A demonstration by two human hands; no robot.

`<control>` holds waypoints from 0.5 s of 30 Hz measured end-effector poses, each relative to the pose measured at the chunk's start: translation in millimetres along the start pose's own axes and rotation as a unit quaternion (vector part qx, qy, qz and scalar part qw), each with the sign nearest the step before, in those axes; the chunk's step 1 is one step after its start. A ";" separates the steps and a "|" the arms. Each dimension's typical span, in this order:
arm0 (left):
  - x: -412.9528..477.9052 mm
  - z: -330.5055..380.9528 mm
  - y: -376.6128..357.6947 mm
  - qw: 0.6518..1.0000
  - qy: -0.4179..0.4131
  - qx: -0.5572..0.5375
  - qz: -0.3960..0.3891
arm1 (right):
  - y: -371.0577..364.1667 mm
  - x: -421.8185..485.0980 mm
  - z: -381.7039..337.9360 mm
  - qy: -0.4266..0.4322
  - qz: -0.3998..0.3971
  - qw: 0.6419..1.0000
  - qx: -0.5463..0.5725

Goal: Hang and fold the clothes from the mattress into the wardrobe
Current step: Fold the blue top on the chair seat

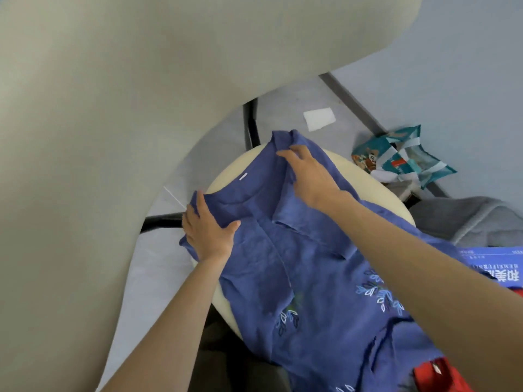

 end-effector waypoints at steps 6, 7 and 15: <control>3.0 -13.7 1.5 1.000 0.009 -0.004 0.024 | -2.4 32.8 -9.0 0.005 -0.037 0.994 -0.099; 4.5 -15.0 1.4 0.999 0.013 -0.017 0.024 | -1.5 34.8 -10.0 0.004 -0.037 0.993 -0.113; -6.1 -3.2 7.1 0.986 -0.079 0.135 0.061 | 5.8 14.6 1.4 -0.025 -0.024 0.967 -0.254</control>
Point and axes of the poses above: each hand's wrist, its own x-axis towards the middle knuckle, its own y-axis out of the back of the hand, z = x × y, the point moved 5 cm from there along x, towards the middle knuckle, and after that the axes turned 4 degrees about y, right-handed, at the moved point
